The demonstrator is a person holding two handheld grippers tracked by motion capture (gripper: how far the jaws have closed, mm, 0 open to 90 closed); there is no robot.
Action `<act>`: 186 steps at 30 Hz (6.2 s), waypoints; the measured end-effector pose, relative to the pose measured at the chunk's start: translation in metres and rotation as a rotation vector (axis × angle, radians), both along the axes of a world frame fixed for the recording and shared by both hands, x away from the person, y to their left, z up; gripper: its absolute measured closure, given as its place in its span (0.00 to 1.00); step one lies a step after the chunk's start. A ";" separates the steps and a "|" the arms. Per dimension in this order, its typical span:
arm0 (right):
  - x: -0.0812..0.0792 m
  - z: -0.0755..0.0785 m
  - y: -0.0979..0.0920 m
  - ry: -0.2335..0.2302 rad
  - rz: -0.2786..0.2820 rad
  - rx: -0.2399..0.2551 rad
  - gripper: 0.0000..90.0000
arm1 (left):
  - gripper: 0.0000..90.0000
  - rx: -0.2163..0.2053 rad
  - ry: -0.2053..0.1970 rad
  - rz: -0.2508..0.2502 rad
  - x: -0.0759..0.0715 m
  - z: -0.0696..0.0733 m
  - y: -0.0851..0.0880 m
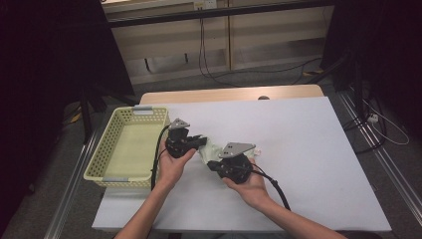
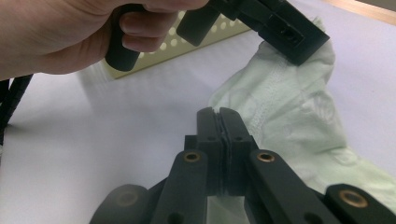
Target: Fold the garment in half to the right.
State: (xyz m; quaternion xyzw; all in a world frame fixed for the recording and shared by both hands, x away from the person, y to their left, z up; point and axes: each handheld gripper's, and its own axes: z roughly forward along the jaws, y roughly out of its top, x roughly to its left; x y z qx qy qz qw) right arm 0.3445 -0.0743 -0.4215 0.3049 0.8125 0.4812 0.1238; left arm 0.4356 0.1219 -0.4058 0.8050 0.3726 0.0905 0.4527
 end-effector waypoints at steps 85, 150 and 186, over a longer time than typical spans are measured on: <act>-0.021 -0.024 -0.071 0.092 -0.110 -0.050 0.93 | 0.83 0.043 0.057 -0.127 0.004 -0.028 -0.111; 0.043 0.004 -0.072 -0.015 -0.204 -0.116 0.73 | 0.06 0.070 -0.049 -0.058 -0.020 -0.026 -0.033; 0.036 -0.019 -0.106 0.004 -0.218 -0.184 0.94 | 0.08 0.131 -0.061 -0.046 -0.019 -0.035 -0.041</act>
